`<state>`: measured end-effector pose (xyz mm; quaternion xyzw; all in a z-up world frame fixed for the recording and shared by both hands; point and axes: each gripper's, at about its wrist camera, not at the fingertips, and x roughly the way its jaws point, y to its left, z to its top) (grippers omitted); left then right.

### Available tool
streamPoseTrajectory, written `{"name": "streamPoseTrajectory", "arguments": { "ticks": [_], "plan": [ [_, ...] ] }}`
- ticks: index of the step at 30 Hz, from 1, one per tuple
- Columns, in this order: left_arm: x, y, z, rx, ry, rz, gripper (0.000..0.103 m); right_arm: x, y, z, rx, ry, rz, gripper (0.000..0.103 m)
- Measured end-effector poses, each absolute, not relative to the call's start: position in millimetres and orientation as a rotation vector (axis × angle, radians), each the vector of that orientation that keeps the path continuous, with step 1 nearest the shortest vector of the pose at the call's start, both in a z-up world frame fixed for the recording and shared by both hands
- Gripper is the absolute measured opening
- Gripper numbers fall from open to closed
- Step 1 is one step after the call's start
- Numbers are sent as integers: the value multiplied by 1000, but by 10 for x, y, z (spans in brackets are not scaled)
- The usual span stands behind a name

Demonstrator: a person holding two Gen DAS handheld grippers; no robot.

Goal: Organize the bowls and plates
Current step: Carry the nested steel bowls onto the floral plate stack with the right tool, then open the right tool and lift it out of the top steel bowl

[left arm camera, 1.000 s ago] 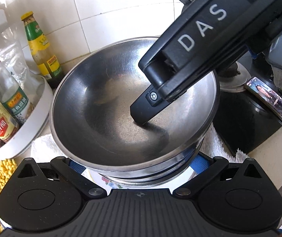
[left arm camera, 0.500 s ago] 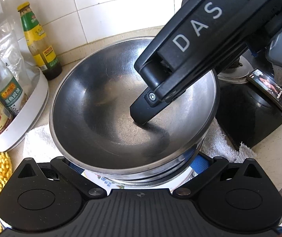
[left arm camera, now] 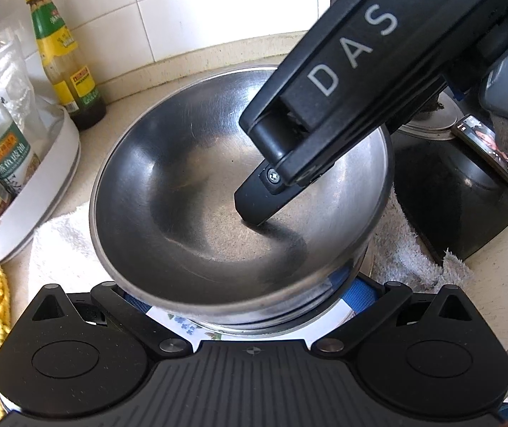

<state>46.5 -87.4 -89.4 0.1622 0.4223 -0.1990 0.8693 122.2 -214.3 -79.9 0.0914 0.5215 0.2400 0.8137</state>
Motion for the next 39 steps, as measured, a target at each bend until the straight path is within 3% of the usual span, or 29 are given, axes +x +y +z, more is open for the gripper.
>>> {"name": "streamPoseTrajectory", "arguments": {
  "ticks": [8,15,20,24,39],
  "plan": [
    [442,-736,-921,329,862,-432,101,1124,-2402,-634,226,1073,473,79],
    [380,-475,-835,223,888,-391,100,1452,-2707,-362,314,902,506,83],
    [336,-343,-726,137,888,-314,101,2081,-2337,-737,71,899,413,83],
    [328,-337,-709,105,900,-237,101,2364,-2117,-916,37,887,470,83],
    [227,-384,-691,4,892,-110,102,2329,-2180,-970,-67,836,575,83]
  ]
}}
